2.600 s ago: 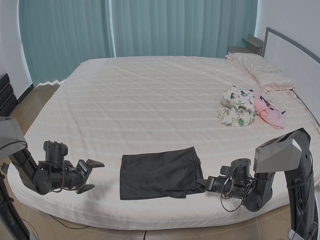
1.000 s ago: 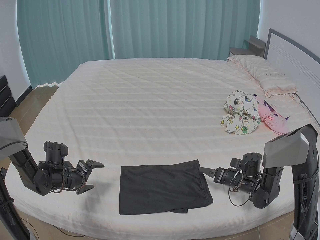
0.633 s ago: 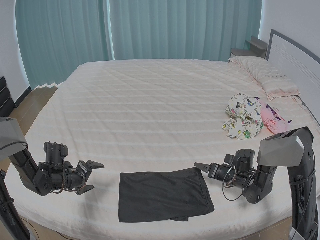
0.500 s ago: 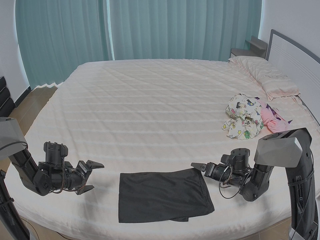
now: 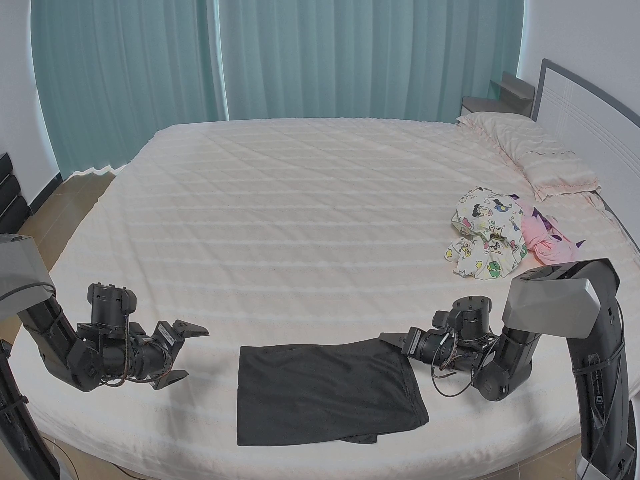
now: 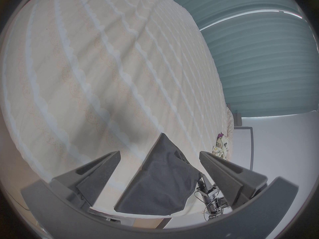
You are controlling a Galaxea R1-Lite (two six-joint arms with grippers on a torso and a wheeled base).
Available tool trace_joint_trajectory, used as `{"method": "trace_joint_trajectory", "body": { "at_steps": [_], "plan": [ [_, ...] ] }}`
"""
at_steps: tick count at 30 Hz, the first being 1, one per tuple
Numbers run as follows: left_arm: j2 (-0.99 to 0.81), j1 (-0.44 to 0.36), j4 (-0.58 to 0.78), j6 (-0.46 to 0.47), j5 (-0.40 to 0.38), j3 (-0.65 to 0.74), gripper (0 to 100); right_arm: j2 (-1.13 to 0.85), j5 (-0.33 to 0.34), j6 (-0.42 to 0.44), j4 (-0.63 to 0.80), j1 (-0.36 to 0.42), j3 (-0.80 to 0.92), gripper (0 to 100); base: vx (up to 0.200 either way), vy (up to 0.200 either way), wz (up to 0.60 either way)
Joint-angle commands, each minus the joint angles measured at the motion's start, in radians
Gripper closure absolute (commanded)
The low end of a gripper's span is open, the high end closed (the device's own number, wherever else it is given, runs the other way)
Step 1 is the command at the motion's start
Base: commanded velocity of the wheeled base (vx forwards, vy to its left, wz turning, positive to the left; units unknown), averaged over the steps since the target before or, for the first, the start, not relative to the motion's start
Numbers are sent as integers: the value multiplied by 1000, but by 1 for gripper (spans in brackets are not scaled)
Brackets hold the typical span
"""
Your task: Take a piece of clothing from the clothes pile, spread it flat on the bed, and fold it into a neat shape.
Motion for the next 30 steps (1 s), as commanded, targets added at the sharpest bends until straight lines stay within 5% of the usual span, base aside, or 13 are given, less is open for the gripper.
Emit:
{"method": "trace_joint_trajectory", "body": {
  "at_steps": [1,29,30],
  "plan": [
    [1,0,-9,0,1,0,0,-1,0,0,7,-5,-2,100,0,0,0],
    [7,0,-29,0,1,14,0,2,-27,9,-47,-45,21,100,0,0,0],
    [7,0,-29,0,1,14,0,2,-27,9,-45,-45,20,0,0,0,0]
  ]
}}
